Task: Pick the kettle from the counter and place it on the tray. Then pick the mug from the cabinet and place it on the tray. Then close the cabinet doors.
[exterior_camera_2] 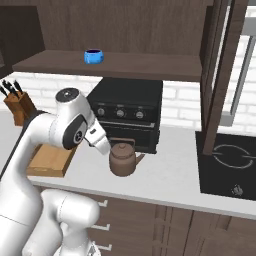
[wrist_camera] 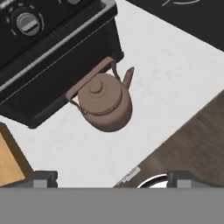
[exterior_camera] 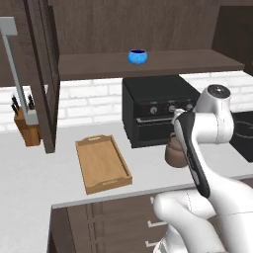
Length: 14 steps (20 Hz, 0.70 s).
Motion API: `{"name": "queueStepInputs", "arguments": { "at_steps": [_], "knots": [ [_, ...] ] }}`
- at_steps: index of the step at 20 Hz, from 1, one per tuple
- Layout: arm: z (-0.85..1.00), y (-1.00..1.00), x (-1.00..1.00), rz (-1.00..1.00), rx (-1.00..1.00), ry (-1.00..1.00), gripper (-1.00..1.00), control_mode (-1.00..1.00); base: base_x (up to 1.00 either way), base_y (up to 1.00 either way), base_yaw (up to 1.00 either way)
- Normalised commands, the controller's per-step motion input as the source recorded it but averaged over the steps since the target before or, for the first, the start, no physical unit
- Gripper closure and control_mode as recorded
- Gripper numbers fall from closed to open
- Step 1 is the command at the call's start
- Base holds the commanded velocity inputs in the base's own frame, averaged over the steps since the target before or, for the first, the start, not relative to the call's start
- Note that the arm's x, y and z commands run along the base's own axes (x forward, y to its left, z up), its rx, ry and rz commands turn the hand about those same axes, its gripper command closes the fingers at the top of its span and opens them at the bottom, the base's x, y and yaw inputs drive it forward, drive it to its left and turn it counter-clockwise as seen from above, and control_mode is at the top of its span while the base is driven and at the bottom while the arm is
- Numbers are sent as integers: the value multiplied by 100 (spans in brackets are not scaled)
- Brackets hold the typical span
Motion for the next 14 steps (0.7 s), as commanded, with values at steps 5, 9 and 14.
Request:
{"name": "queueStepInputs", "arguments": {
  "at_steps": [5, 9, 14],
  "knots": [
    [-14, -15, 2, -15, 13, 0, -100, -100, 0, 0, 0],
    [-13, -15, 18, -1, 16, 0, -100, -100, 0, 0, 0],
    [-17, -21, 35, 0, 10, 0, -100, -100, 0, 0, 0]
  ]
}}
